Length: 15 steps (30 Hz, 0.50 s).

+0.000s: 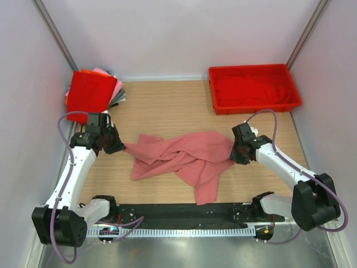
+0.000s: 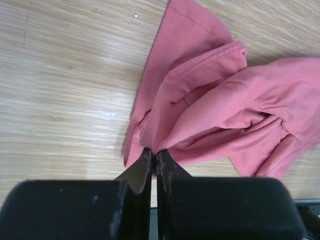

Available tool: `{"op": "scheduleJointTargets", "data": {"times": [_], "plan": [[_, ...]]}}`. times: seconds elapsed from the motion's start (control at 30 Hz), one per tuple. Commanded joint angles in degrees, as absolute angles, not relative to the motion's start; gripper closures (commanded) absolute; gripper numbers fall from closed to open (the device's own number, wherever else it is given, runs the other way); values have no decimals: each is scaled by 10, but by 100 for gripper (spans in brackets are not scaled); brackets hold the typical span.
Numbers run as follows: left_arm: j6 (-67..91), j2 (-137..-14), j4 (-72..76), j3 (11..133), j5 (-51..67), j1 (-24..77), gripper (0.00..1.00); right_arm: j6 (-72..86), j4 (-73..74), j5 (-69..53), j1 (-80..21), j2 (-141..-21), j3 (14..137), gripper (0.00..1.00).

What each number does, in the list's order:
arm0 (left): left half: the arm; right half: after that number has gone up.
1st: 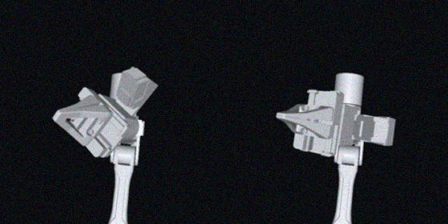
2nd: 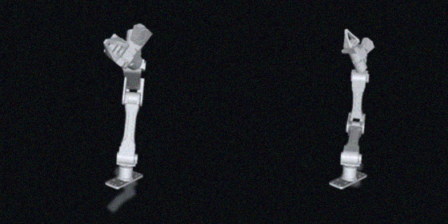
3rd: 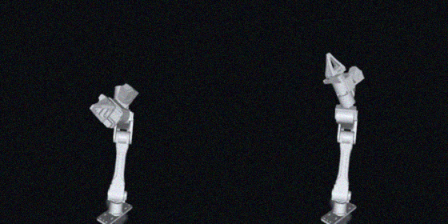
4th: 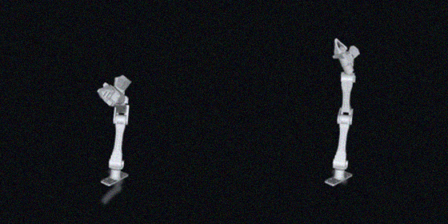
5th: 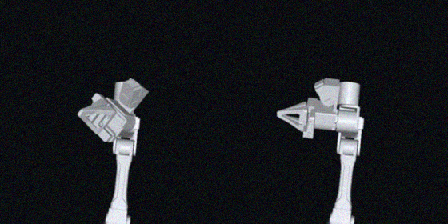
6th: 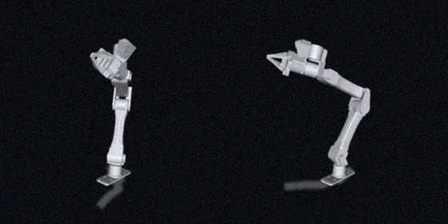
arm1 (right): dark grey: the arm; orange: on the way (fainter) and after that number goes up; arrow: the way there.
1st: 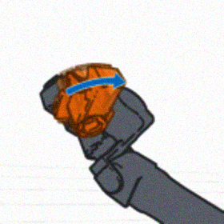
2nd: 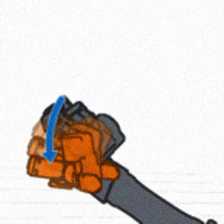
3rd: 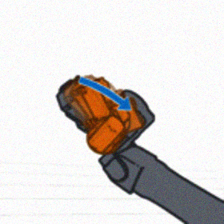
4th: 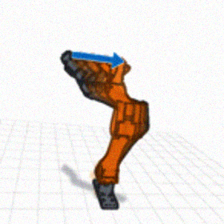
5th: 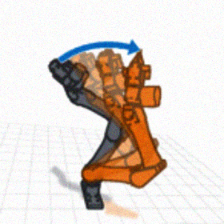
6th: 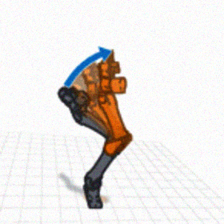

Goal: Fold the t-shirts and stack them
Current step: Flatten the tshirt out

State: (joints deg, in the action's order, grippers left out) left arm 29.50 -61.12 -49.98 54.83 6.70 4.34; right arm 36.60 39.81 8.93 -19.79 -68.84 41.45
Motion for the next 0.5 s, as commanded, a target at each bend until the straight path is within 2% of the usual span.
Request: {"op": "scheduleJointTargets", "data": {"times": [0.0,0.2,0.47], "plan": [[286,-609,-483,545,76,40,100,370,344,84,-199,-702,415,66],[287,-611,-483,545,75,40,100,352,330,100,-200,-749,429,65],[287,-612,-484,545,69,40,100,338,320,128,-199,-783,430,59]]}}
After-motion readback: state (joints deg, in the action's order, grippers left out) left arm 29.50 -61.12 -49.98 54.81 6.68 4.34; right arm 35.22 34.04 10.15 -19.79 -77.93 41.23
